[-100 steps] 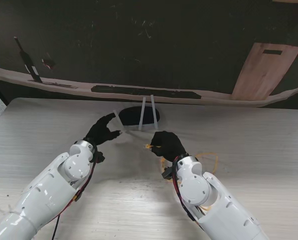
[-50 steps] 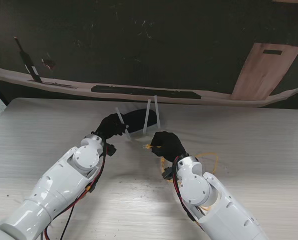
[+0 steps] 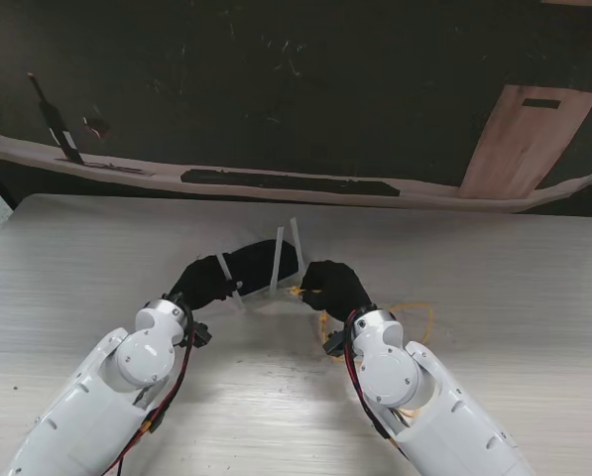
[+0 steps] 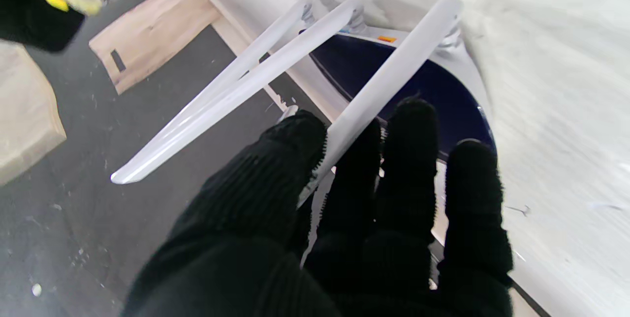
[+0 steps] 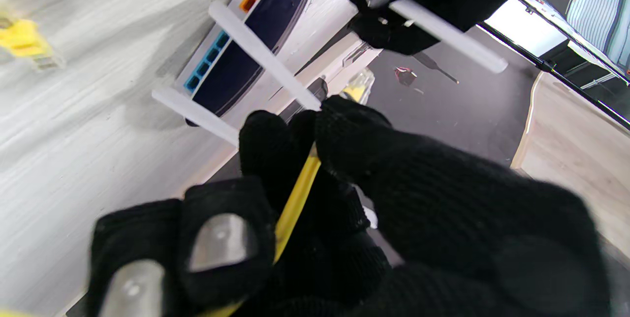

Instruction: Untangle the Ethernet cable and plug it into the router

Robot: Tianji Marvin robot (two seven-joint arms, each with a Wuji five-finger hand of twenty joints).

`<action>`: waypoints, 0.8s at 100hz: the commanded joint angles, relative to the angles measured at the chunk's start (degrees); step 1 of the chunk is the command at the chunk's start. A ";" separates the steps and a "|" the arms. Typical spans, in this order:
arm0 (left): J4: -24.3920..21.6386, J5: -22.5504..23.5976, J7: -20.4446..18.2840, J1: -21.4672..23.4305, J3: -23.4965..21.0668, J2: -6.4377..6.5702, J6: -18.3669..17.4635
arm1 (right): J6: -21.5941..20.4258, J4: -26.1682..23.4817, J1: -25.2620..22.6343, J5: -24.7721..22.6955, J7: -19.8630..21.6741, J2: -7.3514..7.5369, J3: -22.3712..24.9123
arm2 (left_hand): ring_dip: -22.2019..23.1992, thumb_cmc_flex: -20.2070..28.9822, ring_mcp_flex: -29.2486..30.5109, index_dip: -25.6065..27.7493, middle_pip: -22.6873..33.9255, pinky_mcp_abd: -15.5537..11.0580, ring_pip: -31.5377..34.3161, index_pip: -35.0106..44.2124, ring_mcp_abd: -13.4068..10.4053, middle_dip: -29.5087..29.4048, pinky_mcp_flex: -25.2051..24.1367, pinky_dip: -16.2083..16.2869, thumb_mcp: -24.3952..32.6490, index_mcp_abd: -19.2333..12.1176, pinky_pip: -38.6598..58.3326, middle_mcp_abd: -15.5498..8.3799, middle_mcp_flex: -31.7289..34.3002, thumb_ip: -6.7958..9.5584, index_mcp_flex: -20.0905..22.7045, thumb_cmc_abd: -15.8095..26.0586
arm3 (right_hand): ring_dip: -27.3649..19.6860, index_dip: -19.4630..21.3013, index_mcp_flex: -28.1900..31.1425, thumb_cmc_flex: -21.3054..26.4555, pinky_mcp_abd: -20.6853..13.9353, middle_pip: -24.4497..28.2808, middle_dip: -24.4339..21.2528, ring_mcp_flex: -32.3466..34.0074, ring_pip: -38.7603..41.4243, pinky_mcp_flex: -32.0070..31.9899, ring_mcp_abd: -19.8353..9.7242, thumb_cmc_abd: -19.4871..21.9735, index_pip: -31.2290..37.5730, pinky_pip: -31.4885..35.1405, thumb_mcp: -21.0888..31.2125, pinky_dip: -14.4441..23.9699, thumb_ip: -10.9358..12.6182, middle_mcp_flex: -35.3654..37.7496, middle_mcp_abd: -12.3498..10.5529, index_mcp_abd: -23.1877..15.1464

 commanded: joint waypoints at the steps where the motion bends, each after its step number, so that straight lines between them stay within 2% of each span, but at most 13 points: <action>1: -1.63 0.46 -1.30 2.54 -0.26 0.94 0.59 | -0.24 -0.61 -0.52 0.11 0.95 0.00 -0.01 | 0.42 3.93 1.78 -0.65 7.36 0.56 1.18 0.56 5.07 2.72 0.42 1.59 0.86 -0.99 2.16 -1.68 4.02 1.40 1.18 2.95 | -0.33 1.69 2.20 1.00 -13.57 5.30 0.09 -0.09 4.03 2.11 -0.88 3.62 3.17 13.11 1.96 -0.61 0.98 4.49 10.31 -3.63; 24: -8.02 3.03 -2.87 8.59 -3.13 2.02 -0.11 | -0.11 -0.73 -0.48 0.08 1.18 0.04 -0.24 | 0.22 2.52 1.56 -1.73 6.82 0.53 -0.42 -1.79 5.12 1.43 0.74 0.94 -0.24 -0.59 1.07 -1.39 3.24 1.87 1.19 2.82 | -0.35 1.60 2.22 0.97 -13.54 5.30 0.03 -0.09 4.04 2.11 -0.88 3.59 3.25 13.11 1.97 -0.67 0.97 4.49 10.30 -3.60; 27: -8.53 3.15 -3.00 9.06 -3.43 2.11 -0.57 | -0.06 -0.74 -0.47 0.04 1.20 0.04 -0.28 | 0.24 0.23 0.84 -1.48 6.02 0.35 -1.57 -3.38 5.17 1.07 0.36 0.30 1.70 -0.63 0.04 -1.21 2.39 1.91 0.94 2.04 | -0.35 1.58 2.22 1.00 -13.55 5.30 0.02 -0.09 4.04 2.11 -0.88 3.54 3.26 13.11 1.98 -0.68 0.97 4.47 10.28 -3.60; 29: -8.83 3.19 -3.17 9.32 -3.64 2.18 -0.88 | -0.03 -0.74 -0.46 0.01 1.21 0.05 -0.30 | 0.33 -2.59 0.05 -1.12 4.67 0.07 -2.54 -5.36 5.07 0.89 -0.15 -0.13 5.40 -0.31 -0.59 -1.05 1.34 1.49 0.62 1.16 | -0.35 1.58 2.22 1.00 -13.55 5.30 0.02 -0.09 4.04 2.11 -0.88 3.57 3.27 13.11 2.00 -0.68 0.98 4.47 10.28 -3.60; 33: -9.37 3.35 -3.76 9.77 -4.09 2.38 -1.69 | 0.03 -0.73 -0.45 -0.06 1.21 0.05 -0.35 | 0.21 -6.32 -1.53 -0.82 3.08 -0.61 -4.33 -8.46 4.24 -0.46 -1.50 -0.90 9.35 -0.10 -2.00 -0.90 -1.87 1.25 -0.58 0.35 | -0.35 1.56 2.22 1.03 -13.54 5.31 0.01 -0.09 4.04 2.10 -0.88 3.51 3.28 13.11 2.01 -0.69 0.98 4.48 10.27 -3.60; 39: -10.24 3.95 -4.81 10.37 -4.80 2.73 -2.38 | 0.16 -0.69 -0.44 -0.12 1.15 0.03 -0.41 | -0.12 -13.54 -5.64 -1.06 3.21 -1.34 -8.11 -13.75 4.14 -6.18 -5.19 -2.37 14.76 0.74 -5.50 -0.79 -9.59 3.20 -3.47 1.35 | -0.35 1.54 2.22 0.97 -13.54 5.31 -0.01 -0.09 4.04 2.10 -0.88 3.53 3.29 13.11 2.02 -0.70 0.97 4.49 10.32 -3.57; 53: -12.53 6.56 -8.81 12.01 -7.18 3.92 -2.72 | 0.44 -0.55 -0.41 -0.15 0.99 -0.03 -0.53 | -2.28 -22.50 -15.78 -4.41 -2.95 -2.33 -16.75 -21.57 3.47 -11.41 -13.43 -5.64 16.21 1.04 -12.94 -0.73 -21.76 3.26 -10.20 -1.39 | -0.37 1.50 2.24 0.99 -13.49 5.29 -0.04 -0.10 4.02 2.10 -0.86 3.53 3.31 13.11 2.03 -0.72 0.97 4.50 10.37 -3.48; 64: -14.25 8.28 -12.35 13.76 -9.68 4.86 -2.95 | 0.50 -0.46 -0.40 -0.21 0.89 -0.05 -0.53 | -3.66 -24.51 -20.93 -6.39 -6.03 -2.69 -21.70 -25.12 2.84 -13.24 -17.34 -7.63 15.20 0.34 -16.64 -1.45 -26.61 3.14 -12.43 -1.63 | -0.40 1.47 2.23 1.04 -13.46 5.30 -0.06 -0.11 3.96 2.09 -0.81 3.54 3.32 13.11 2.03 -0.74 0.97 4.50 10.37 -3.50; 80: -15.59 11.10 -12.54 16.20 -12.60 5.12 -2.67 | 0.58 -0.32 -0.41 -0.22 0.69 -0.11 -0.53 | -4.24 -22.93 -22.16 -6.80 -6.73 -2.64 -24.04 -25.57 2.35 -13.82 -18.38 -8.00 15.55 -0.61 -17.71 -2.02 -26.78 3.41 -11.63 -1.16 | -0.43 1.45 2.21 1.02 -13.39 5.30 -0.09 -0.10 3.91 2.07 -0.74 3.50 3.34 13.11 2.02 -0.80 0.96 4.49 10.34 -3.49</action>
